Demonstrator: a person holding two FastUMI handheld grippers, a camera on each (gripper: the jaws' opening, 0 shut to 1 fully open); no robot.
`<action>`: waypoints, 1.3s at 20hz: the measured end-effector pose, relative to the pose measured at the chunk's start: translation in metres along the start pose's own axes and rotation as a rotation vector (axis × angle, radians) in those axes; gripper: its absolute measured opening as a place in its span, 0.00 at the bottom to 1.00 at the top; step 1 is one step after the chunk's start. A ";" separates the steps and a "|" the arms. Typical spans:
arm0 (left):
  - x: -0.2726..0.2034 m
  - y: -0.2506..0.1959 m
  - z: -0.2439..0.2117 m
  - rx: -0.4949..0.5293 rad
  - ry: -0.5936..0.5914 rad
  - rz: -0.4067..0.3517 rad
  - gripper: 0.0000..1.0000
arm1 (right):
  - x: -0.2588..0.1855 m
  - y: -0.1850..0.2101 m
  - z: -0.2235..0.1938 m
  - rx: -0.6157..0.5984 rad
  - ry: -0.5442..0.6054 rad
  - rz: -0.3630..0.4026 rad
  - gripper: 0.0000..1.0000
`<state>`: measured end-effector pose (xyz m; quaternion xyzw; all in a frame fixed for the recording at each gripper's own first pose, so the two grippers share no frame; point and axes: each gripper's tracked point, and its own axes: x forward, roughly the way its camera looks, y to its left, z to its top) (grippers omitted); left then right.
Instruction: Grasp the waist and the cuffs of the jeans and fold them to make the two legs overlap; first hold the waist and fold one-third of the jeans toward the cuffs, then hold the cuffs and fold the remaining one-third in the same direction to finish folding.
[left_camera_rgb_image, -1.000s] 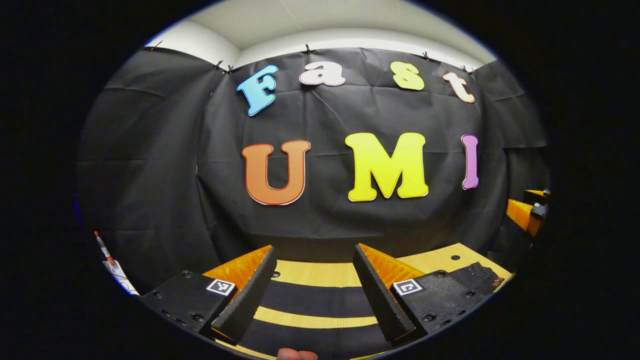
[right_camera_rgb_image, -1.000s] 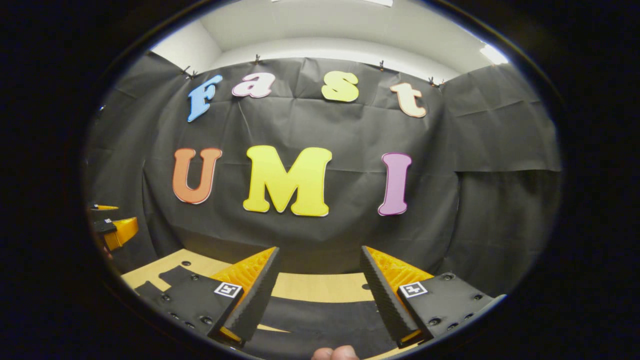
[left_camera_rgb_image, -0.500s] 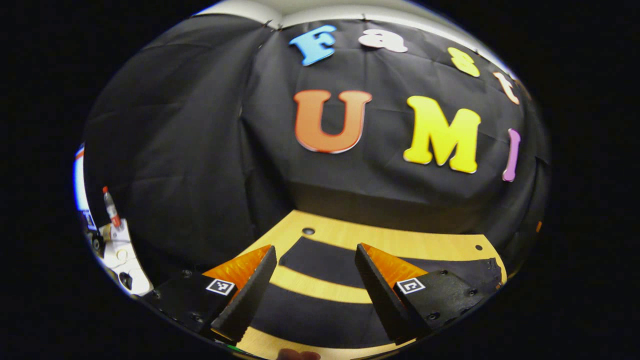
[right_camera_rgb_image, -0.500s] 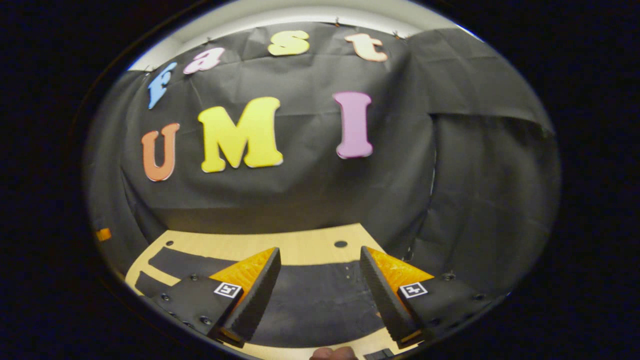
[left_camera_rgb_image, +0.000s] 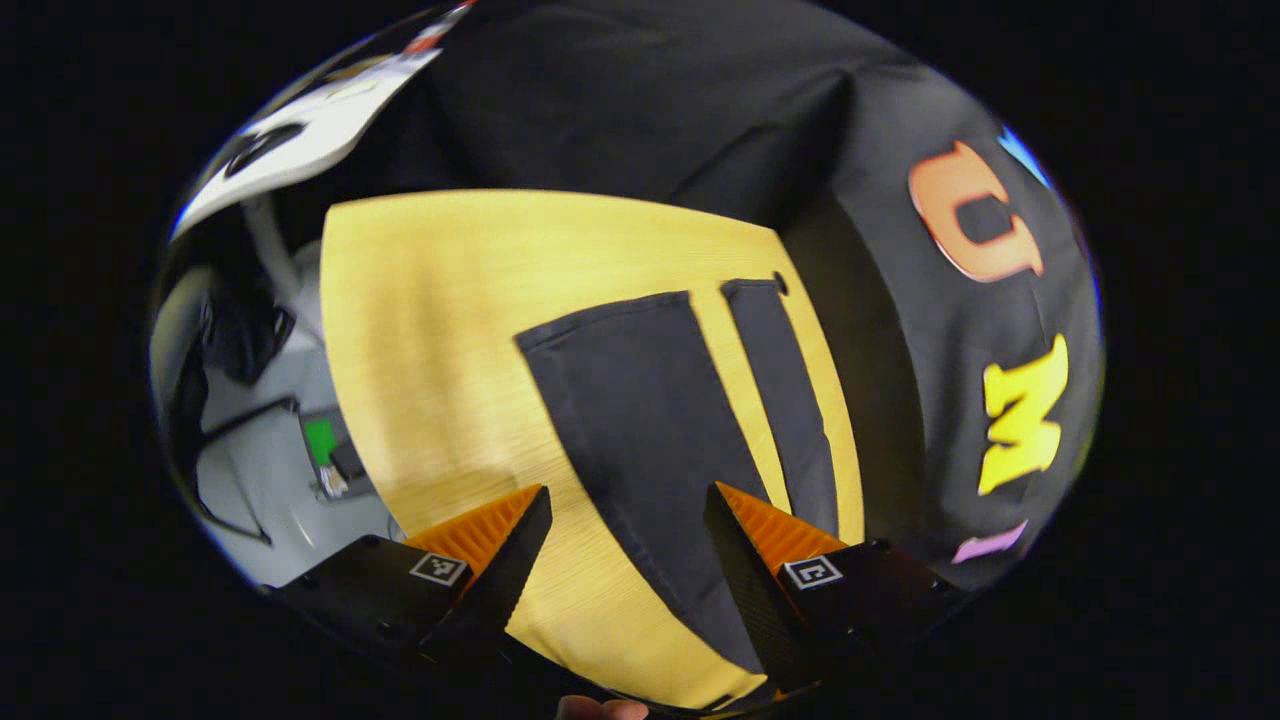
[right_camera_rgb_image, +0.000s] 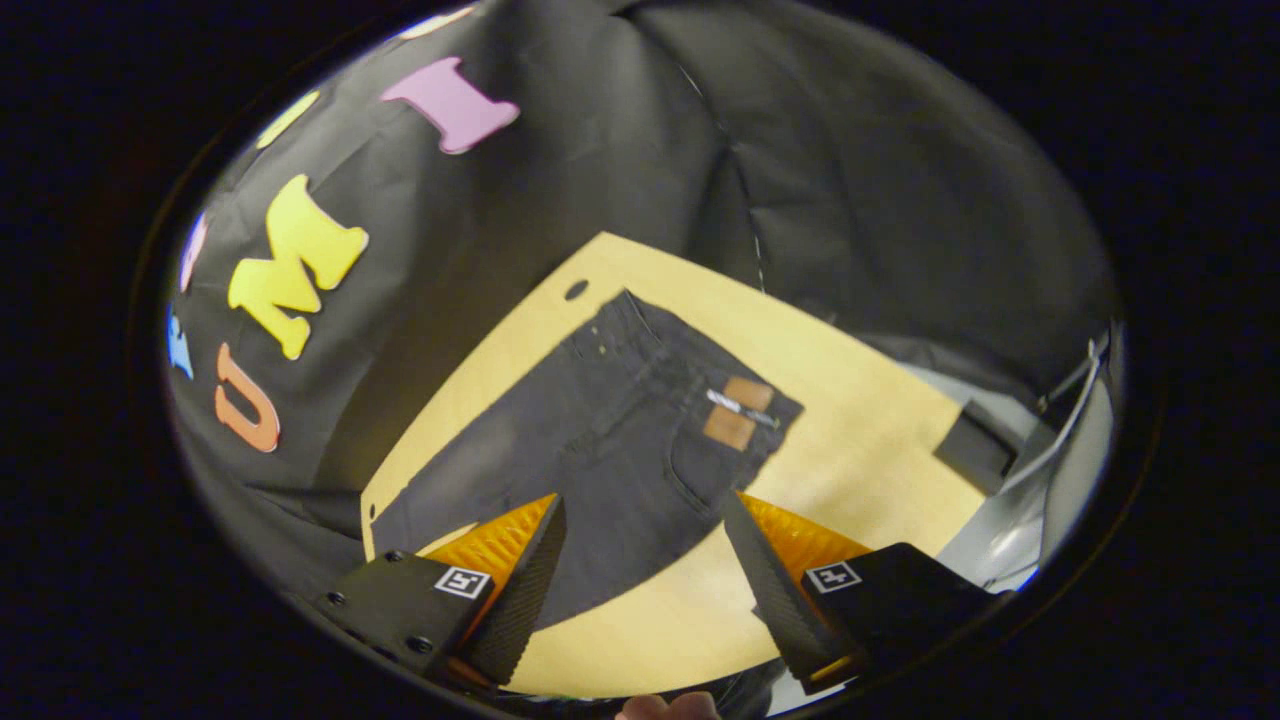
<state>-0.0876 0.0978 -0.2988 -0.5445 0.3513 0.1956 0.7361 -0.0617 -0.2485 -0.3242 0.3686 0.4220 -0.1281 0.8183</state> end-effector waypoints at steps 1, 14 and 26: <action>0.003 -0.003 -0.001 -0.052 0.003 -0.006 0.99 | 0.001 -0.009 -0.010 0.012 0.024 -0.004 0.98; 0.062 -0.024 0.034 -0.027 -0.059 0.035 0.96 | 0.023 -0.025 0.002 0.286 0.049 -0.035 0.98; 0.091 -0.051 0.037 0.018 -0.055 0.030 0.79 | 0.086 -0.034 0.014 0.352 0.056 -0.203 0.96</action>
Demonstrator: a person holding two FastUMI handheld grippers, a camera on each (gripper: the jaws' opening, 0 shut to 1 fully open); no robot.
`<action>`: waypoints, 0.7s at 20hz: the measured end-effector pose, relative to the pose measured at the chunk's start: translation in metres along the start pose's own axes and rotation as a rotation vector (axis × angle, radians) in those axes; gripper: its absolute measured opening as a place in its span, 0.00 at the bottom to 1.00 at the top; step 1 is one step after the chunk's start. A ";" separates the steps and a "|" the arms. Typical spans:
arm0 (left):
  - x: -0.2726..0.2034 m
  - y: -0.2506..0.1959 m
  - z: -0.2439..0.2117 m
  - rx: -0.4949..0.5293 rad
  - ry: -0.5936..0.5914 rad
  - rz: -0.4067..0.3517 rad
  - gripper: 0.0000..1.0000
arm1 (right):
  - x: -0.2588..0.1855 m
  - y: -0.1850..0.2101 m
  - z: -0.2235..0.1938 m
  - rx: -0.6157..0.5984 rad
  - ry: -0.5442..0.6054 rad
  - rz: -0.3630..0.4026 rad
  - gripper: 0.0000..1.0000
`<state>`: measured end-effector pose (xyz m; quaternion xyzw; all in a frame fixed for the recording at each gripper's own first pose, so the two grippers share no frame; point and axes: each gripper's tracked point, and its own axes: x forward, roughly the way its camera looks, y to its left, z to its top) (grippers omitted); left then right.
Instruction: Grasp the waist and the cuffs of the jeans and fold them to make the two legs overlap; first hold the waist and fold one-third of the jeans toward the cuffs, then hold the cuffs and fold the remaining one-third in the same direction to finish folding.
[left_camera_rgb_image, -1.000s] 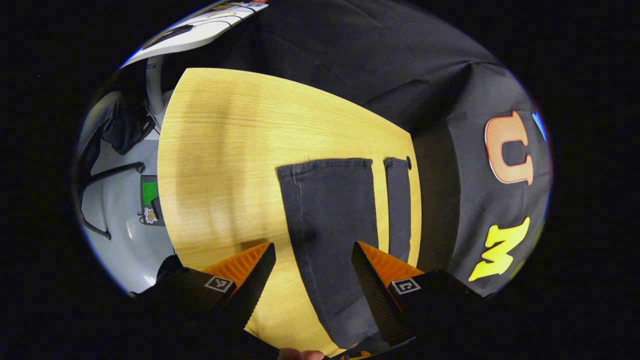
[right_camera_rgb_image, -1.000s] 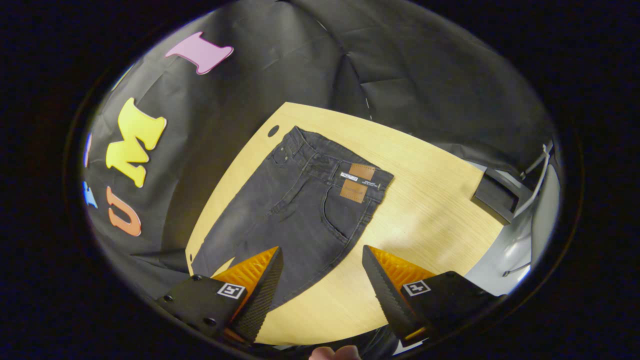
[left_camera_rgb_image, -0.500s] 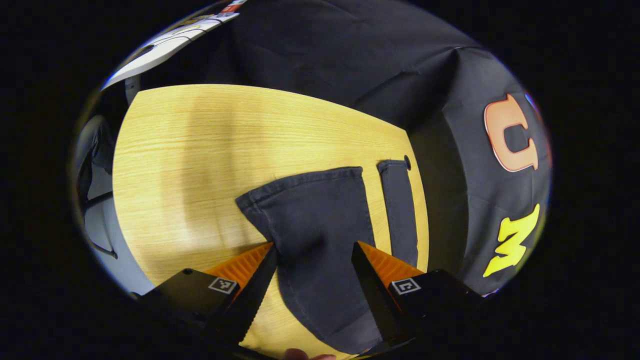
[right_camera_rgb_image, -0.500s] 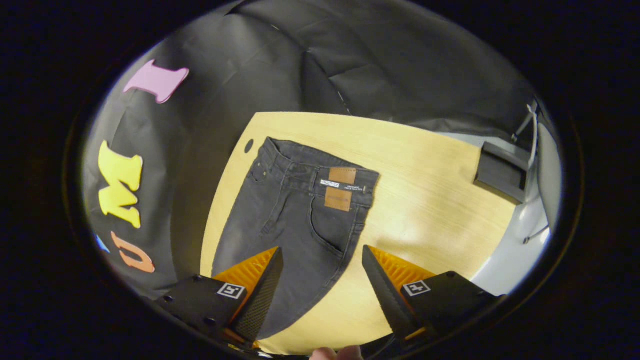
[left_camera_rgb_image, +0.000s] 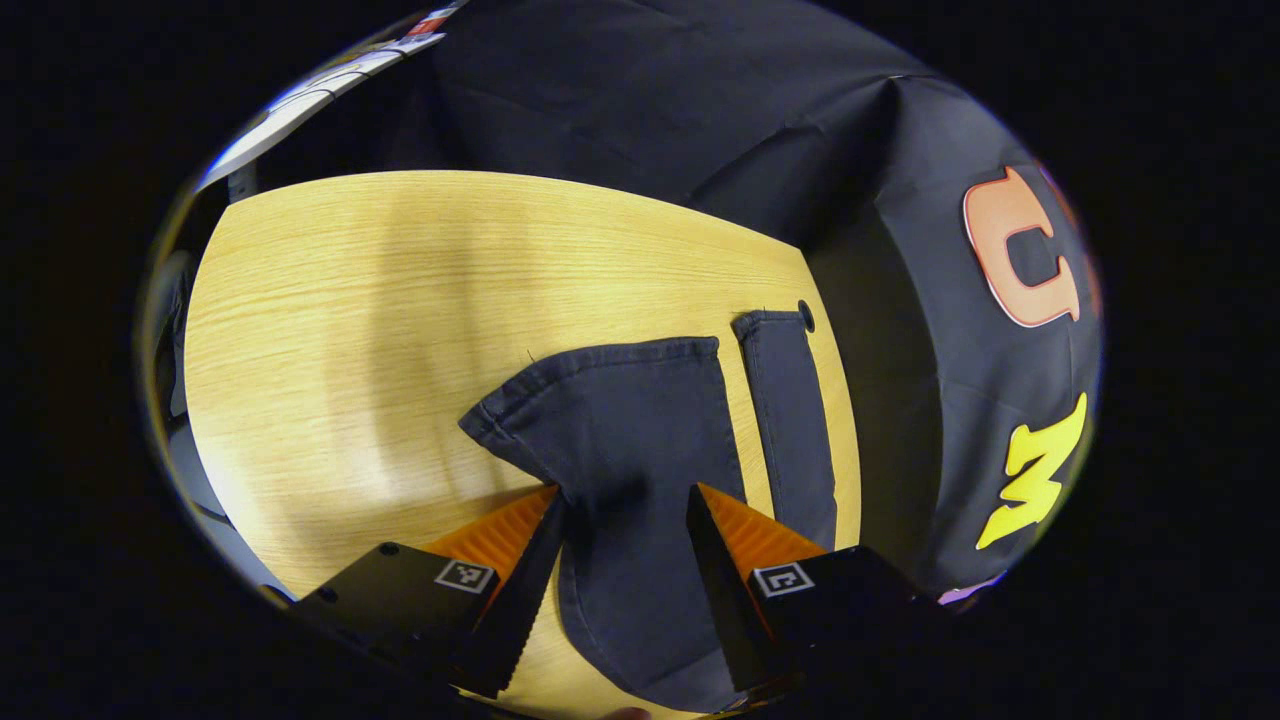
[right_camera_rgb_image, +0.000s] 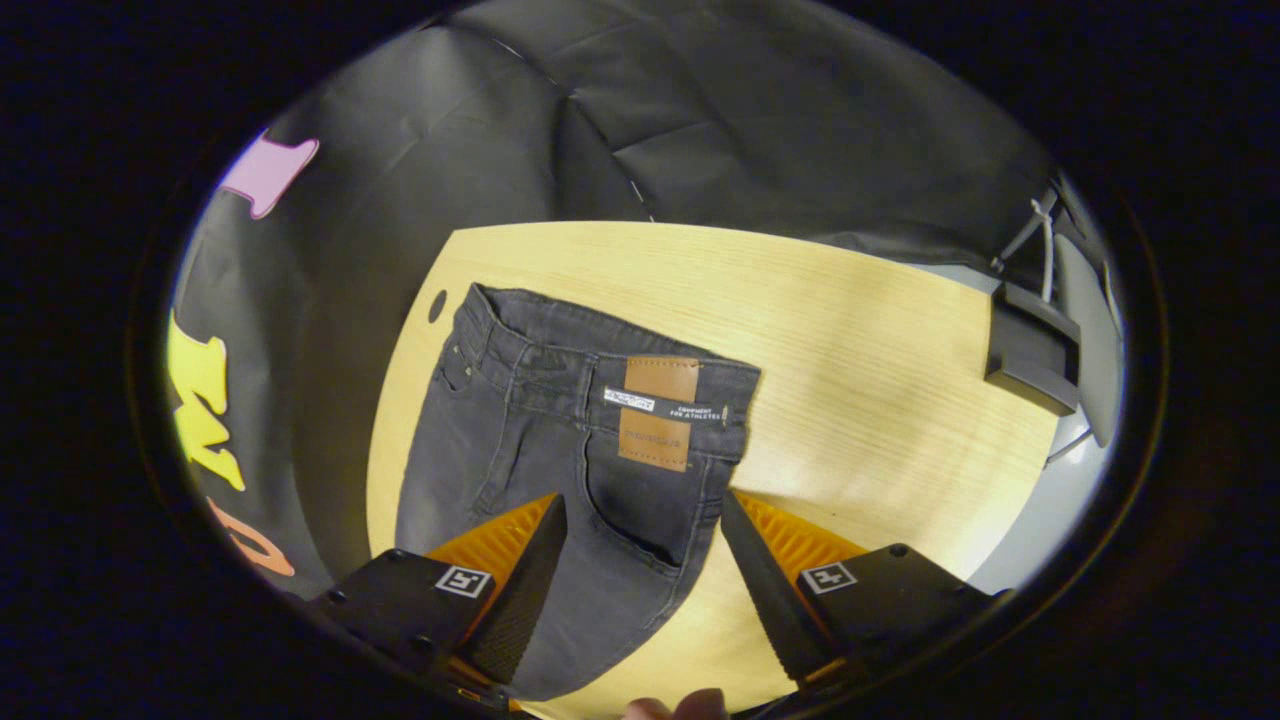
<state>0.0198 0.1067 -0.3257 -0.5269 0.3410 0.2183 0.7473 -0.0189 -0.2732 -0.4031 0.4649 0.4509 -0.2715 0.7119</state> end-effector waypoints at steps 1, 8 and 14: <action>0.003 -0.003 0.001 -0.004 0.001 0.003 0.89 | 0.003 0.001 -0.002 -0.012 0.002 -0.027 0.98; 0.013 0.010 0.002 0.019 0.011 0.111 0.39 | 0.009 -0.021 0.002 -0.056 -0.048 -0.318 0.79; 0.015 0.007 0.000 0.052 0.080 0.116 0.12 | 0.003 -0.028 0.006 -0.044 -0.041 -0.370 0.05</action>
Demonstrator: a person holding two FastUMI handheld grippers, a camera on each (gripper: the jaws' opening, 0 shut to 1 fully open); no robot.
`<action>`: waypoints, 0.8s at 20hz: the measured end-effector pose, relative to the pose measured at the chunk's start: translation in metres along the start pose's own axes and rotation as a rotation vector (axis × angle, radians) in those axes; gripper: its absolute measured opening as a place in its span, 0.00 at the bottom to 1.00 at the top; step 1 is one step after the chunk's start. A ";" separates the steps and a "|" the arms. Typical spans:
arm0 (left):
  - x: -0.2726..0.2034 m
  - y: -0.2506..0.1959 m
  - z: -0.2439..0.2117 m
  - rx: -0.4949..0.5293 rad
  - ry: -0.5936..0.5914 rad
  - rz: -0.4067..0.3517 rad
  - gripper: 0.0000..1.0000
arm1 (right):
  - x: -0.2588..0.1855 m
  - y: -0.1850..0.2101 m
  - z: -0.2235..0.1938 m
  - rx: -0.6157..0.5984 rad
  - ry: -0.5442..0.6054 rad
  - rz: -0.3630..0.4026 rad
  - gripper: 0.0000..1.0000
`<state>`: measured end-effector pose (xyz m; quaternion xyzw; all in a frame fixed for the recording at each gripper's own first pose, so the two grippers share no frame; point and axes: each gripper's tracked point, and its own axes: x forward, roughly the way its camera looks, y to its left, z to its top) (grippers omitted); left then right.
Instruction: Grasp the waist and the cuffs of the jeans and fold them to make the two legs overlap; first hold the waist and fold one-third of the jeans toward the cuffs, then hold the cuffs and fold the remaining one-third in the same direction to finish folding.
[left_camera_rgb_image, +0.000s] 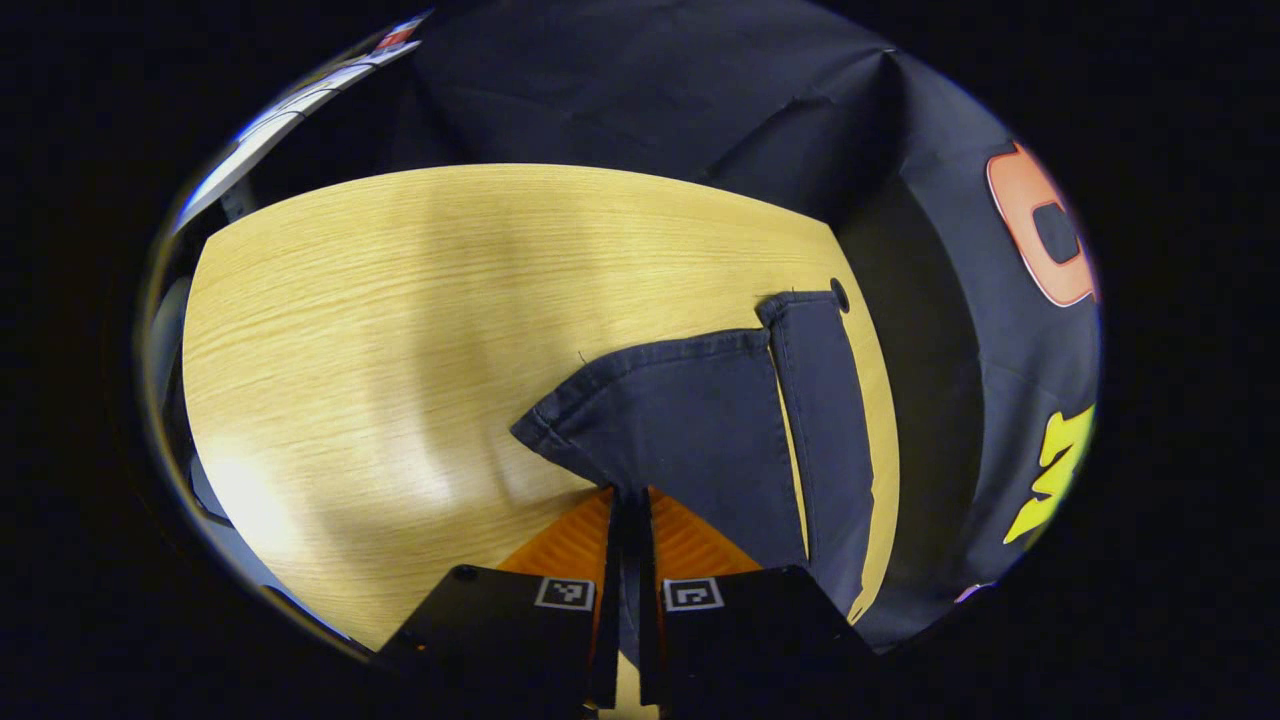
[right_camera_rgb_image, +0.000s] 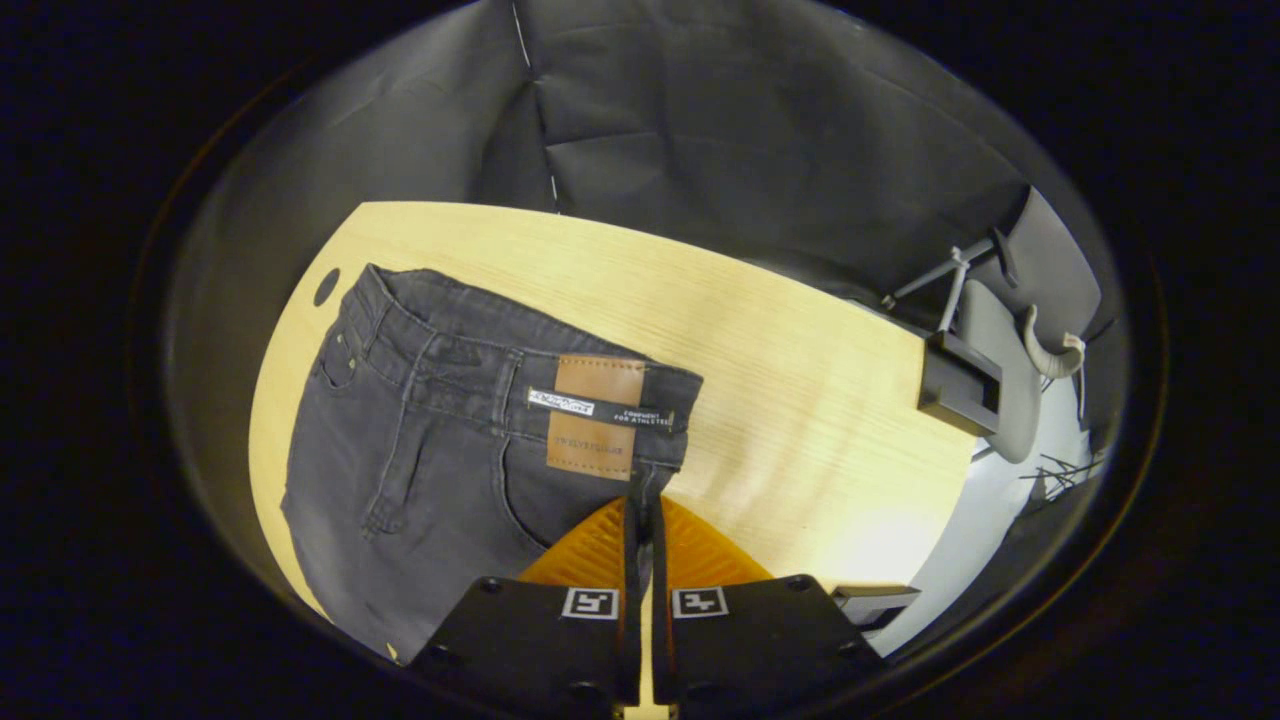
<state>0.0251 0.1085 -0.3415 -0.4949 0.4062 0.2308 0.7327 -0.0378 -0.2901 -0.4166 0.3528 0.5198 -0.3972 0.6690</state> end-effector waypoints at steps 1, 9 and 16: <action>-0.001 -0.002 0.001 -0.010 0.012 -0.002 0.11 | 0.000 -0.001 0.000 0.001 0.010 0.019 0.05; -0.044 -0.024 0.009 -0.054 0.070 -0.054 0.04 | -0.060 0.010 0.009 0.118 0.071 0.275 0.00; -0.071 -0.081 0.029 -0.037 0.111 -0.120 0.04 | -0.131 0.081 0.045 0.128 0.087 0.507 0.01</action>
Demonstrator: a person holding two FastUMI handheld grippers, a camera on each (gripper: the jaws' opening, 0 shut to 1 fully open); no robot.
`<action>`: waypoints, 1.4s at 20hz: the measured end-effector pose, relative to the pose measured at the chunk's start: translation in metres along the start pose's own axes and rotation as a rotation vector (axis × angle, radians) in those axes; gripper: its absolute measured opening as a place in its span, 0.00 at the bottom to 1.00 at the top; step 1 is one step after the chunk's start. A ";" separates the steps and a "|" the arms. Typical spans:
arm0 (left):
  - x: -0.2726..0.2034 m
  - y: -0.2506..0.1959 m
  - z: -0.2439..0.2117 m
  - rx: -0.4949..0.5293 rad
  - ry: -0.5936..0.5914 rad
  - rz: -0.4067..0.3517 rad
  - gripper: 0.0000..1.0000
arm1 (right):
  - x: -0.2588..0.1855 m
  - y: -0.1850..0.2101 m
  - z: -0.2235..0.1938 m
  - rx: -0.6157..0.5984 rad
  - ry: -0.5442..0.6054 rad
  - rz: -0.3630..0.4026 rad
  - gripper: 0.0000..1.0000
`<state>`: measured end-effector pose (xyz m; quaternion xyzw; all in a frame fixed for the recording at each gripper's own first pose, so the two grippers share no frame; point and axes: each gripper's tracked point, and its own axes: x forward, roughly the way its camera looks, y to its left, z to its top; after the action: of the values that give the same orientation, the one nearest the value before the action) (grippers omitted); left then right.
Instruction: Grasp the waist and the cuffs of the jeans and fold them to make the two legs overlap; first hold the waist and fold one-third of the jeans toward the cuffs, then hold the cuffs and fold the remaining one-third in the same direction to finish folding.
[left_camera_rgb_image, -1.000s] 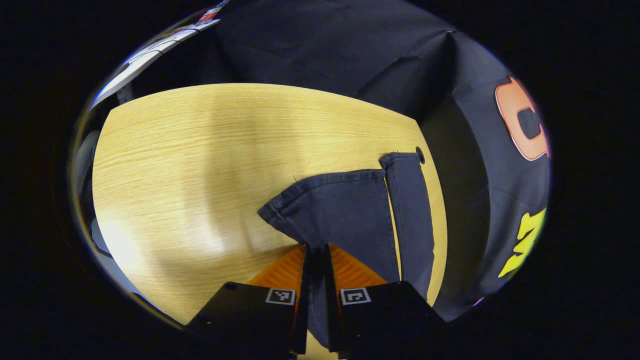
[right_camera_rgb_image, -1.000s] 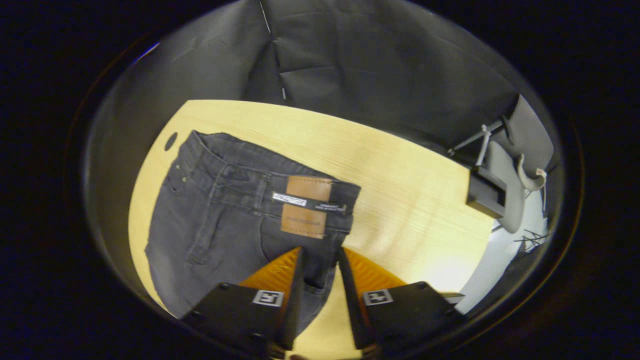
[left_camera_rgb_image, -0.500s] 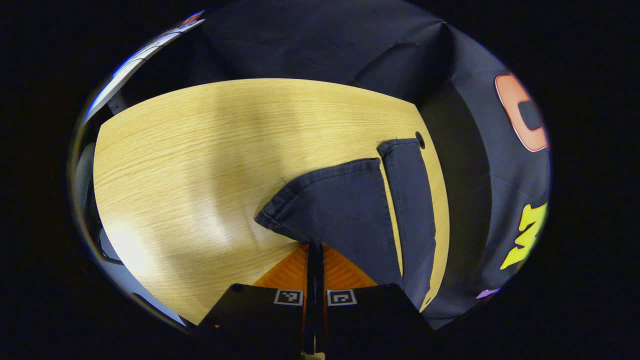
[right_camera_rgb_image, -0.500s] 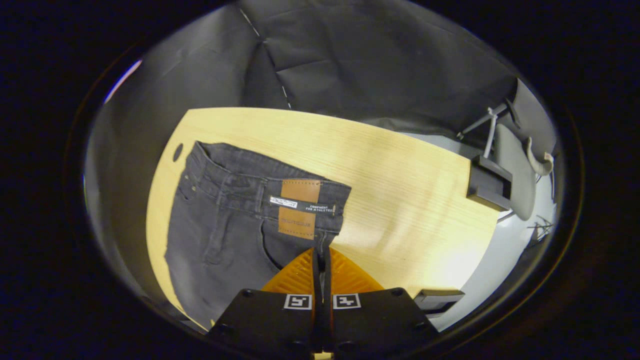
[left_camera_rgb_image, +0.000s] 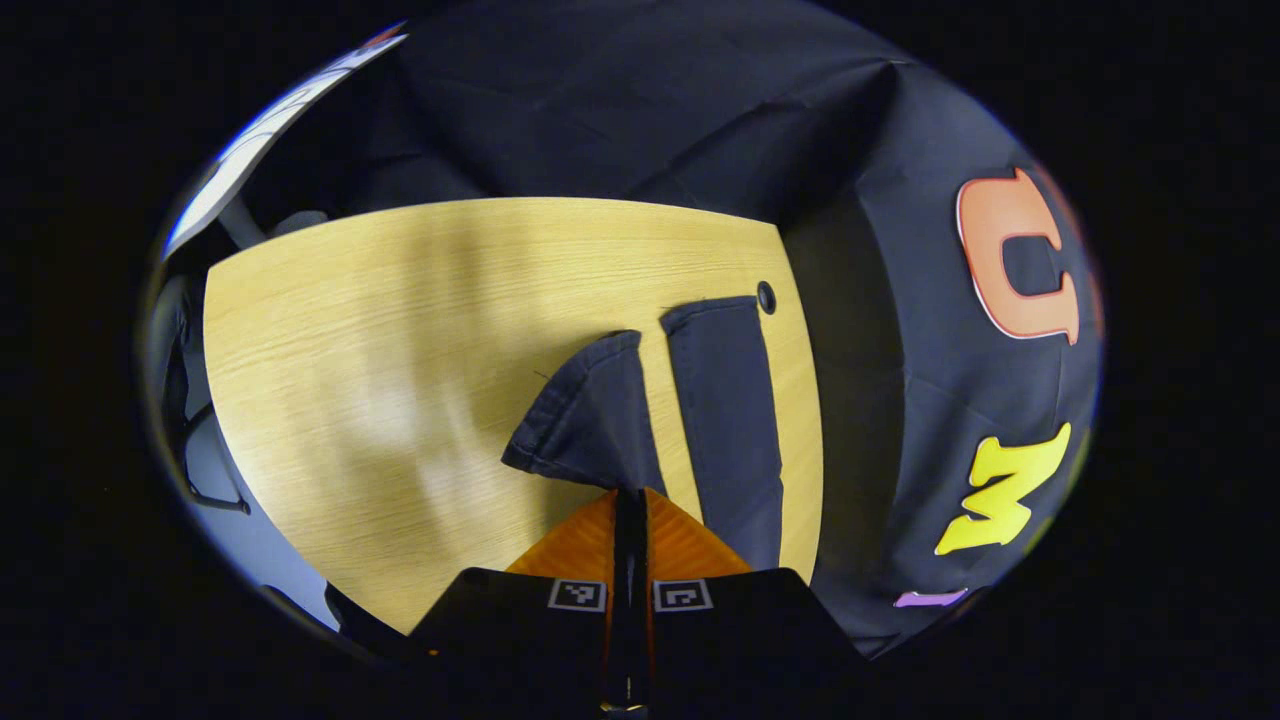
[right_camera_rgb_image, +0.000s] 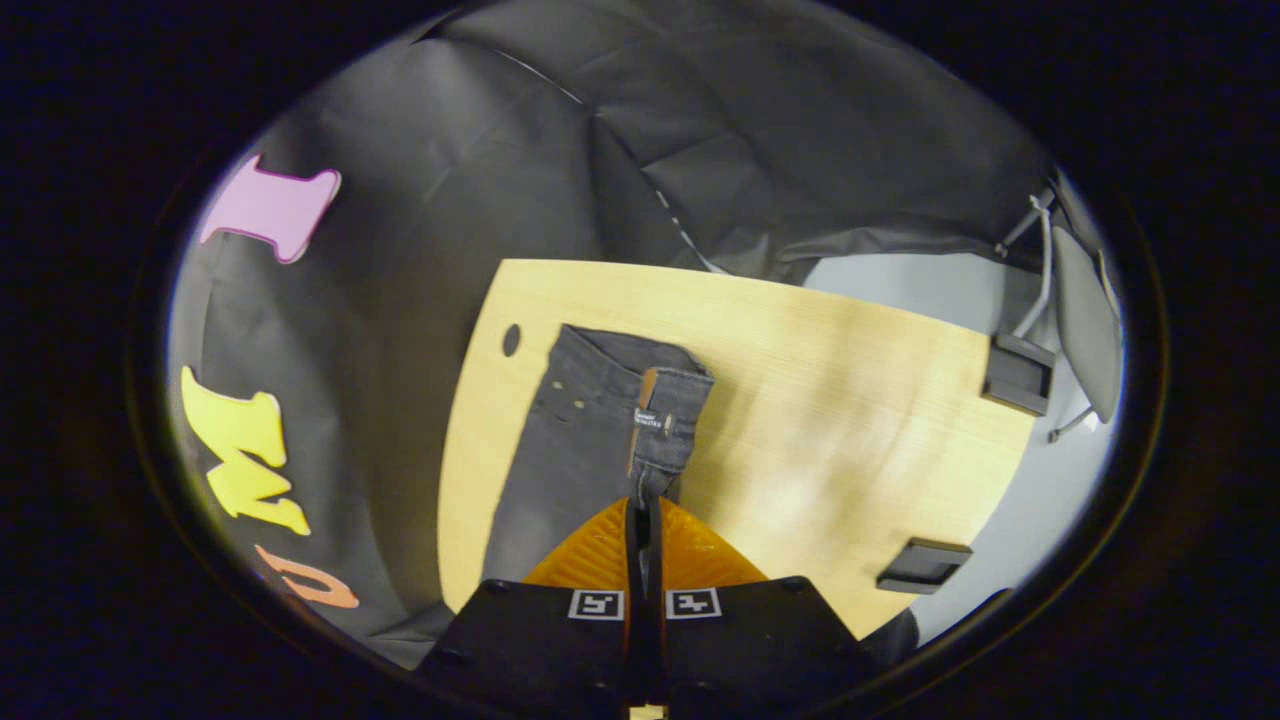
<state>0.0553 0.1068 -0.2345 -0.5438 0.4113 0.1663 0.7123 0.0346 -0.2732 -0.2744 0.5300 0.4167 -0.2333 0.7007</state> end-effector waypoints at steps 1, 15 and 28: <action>0.002 -0.010 0.005 0.001 0.013 -0.003 0.04 | 0.001 0.013 0.005 -0.013 0.005 0.019 0.00; 0.167 -0.138 0.065 0.186 0.152 0.021 0.04 | 0.151 0.135 0.056 -0.099 0.076 0.090 0.01; 0.210 -0.146 0.075 0.334 0.178 0.118 0.12 | 0.222 0.114 0.055 -0.193 0.104 0.025 0.14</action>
<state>0.3128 0.0800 -0.2973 -0.4055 0.5257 0.0882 0.7426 0.2618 -0.2620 -0.3916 0.4769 0.4663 -0.1554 0.7287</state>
